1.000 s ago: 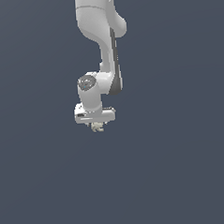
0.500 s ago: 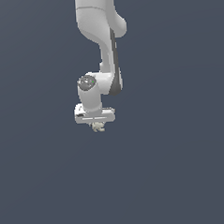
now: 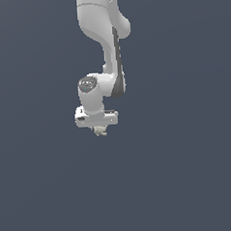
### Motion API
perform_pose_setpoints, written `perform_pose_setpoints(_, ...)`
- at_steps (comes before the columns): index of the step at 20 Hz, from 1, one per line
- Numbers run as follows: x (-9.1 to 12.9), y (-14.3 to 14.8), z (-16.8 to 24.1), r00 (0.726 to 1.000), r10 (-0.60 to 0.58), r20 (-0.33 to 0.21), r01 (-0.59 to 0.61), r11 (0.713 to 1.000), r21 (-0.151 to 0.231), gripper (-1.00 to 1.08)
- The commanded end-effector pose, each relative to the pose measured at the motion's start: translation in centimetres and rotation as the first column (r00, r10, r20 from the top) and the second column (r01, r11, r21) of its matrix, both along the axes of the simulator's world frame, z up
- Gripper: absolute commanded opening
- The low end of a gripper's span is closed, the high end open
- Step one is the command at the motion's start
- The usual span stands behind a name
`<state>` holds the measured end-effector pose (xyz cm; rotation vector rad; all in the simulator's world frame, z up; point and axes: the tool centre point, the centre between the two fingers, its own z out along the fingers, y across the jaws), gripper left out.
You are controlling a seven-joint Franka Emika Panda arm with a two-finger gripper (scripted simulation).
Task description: Pick up the object and move it to a goal position.
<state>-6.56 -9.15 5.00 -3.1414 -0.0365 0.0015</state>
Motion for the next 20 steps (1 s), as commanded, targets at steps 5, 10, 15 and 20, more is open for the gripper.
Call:
perform_pose_setpoints(5,1.4,-1.2,2.9,1.0,0.0,0.001,0.0,1.0,0.0,-1.0)
perform_pose_setpoints(10,3.0,-2.6,6.3,1.0,0.0,0.001,0.0,1.0,0.0,-1.0)
perform_pose_setpoints(15,5.1,-4.4,10.5,1.0,0.0,0.001,0.0,1.0,0.0,-1.0)
perform_pose_setpoints(20,7.2,-6.1,14.8,1.0,0.0,0.001,0.0,1.0,0.0,-1.0)
